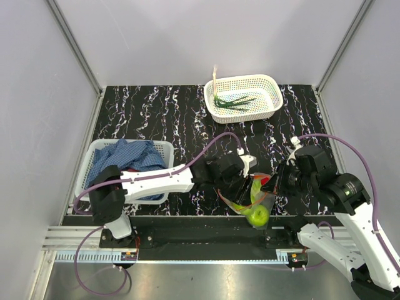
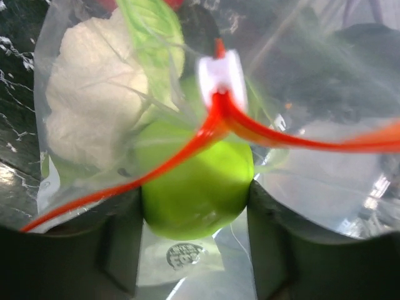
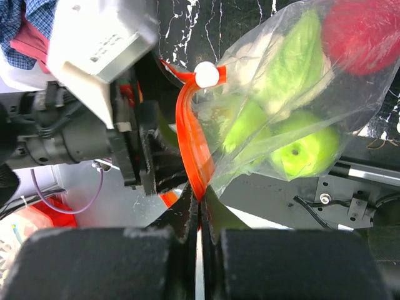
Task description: Open the zip-top bag and remove the fake food
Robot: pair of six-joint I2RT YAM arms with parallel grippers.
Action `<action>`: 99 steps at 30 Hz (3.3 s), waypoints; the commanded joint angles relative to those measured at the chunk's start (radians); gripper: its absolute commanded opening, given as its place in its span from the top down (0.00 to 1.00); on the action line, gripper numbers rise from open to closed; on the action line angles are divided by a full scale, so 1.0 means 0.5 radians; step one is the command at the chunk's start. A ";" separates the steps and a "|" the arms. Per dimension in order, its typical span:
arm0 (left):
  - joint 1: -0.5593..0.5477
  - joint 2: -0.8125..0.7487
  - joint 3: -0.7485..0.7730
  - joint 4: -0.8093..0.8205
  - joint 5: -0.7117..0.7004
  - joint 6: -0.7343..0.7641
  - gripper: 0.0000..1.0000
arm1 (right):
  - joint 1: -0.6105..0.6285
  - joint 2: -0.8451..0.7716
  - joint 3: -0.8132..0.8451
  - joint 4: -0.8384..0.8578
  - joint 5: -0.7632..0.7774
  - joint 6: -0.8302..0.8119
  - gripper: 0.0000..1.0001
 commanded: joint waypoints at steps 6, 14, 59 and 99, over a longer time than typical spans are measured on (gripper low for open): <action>-0.009 -0.088 0.213 -0.129 -0.109 0.076 1.00 | 0.014 -0.007 0.025 0.009 0.021 -0.058 1.00; -0.018 -0.374 0.232 -0.175 -0.241 0.030 1.00 | 0.014 -0.004 0.037 -0.083 0.208 -0.037 1.00; 0.997 0.963 1.081 1.138 -1.392 1.132 1.00 | 0.014 -0.066 0.190 0.129 0.233 -0.021 1.00; 0.930 0.256 0.726 0.509 -0.362 0.313 0.23 | 0.014 0.039 -0.012 0.089 0.319 -0.077 1.00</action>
